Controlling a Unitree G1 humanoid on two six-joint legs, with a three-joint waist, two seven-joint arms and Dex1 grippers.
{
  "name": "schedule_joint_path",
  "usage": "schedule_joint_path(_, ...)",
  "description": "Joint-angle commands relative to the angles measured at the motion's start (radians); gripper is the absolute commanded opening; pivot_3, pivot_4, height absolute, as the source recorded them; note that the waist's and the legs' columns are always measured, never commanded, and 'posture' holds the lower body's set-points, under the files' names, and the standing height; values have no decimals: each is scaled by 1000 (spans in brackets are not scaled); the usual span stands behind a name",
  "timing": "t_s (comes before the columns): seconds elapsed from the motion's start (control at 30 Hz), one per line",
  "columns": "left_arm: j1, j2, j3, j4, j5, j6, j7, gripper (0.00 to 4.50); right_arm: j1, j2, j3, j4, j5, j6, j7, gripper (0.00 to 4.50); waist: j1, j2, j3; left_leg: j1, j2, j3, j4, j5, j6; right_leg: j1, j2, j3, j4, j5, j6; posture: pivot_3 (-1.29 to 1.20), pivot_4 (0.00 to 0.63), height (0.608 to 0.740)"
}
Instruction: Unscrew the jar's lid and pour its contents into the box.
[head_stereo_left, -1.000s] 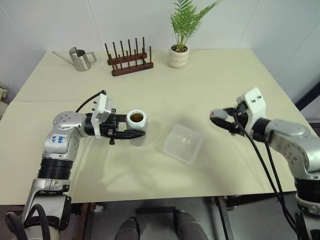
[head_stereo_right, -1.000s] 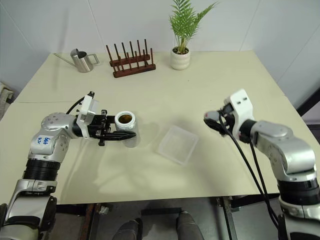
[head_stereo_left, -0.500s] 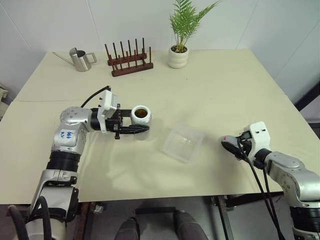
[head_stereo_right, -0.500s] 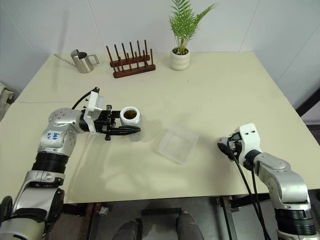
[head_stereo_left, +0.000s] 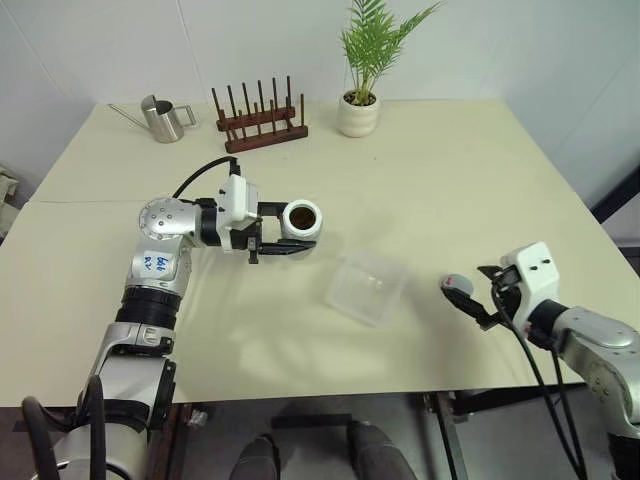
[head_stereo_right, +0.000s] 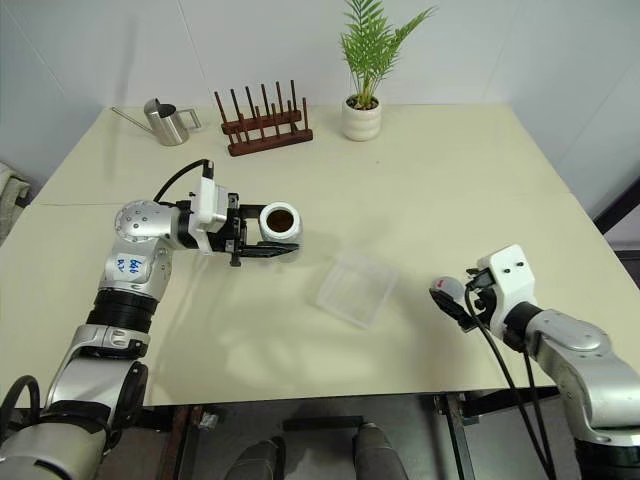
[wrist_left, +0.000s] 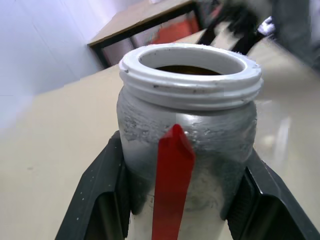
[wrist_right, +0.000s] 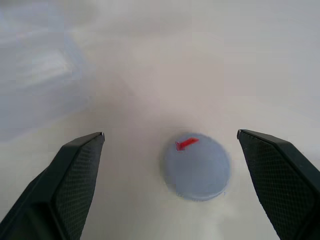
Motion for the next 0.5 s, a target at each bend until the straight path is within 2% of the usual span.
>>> schedule_joint_path(0.03,-97,-31,-14,104,120,-254,150,1926,69,-55,-126,-104,150,-6,165,4477,8,-1,0,0,0,0,0,0,0,0,0,0,0,0,0,0,150,740)
schedule_joint_path(0.1,-130,-42,-39,169,185,-369,204,1926,81,-49,-156,-88,162,-53,192,4477,7,-1,0,0,0,0,1,0,0,2,0,0,-4,1,2,0,150,740)
schedule_joint_path(0.3,-237,-76,-151,335,440,-697,437,1926,126,-83,-199,-130,246,-13,230,4477,7,-2,1,2,-1,0,6,-1,1,12,0,1,-15,4,7,0,150,740)
schedule_joint_path(0.43,-295,-79,-225,389,650,-799,659,1926,159,-86,-208,-161,280,-8,232,4477,10,-3,1,0,-1,0,8,-1,2,13,0,3,-18,5,9,0,150,740)
schedule_joint_path(0.5,-322,-72,-279,391,799,-809,818,1926,173,-74,-228,-175,321,-11,235,4477,10,-3,1,1,-1,1,8,-2,3,13,0,3,-19,6,10,0,150,740)
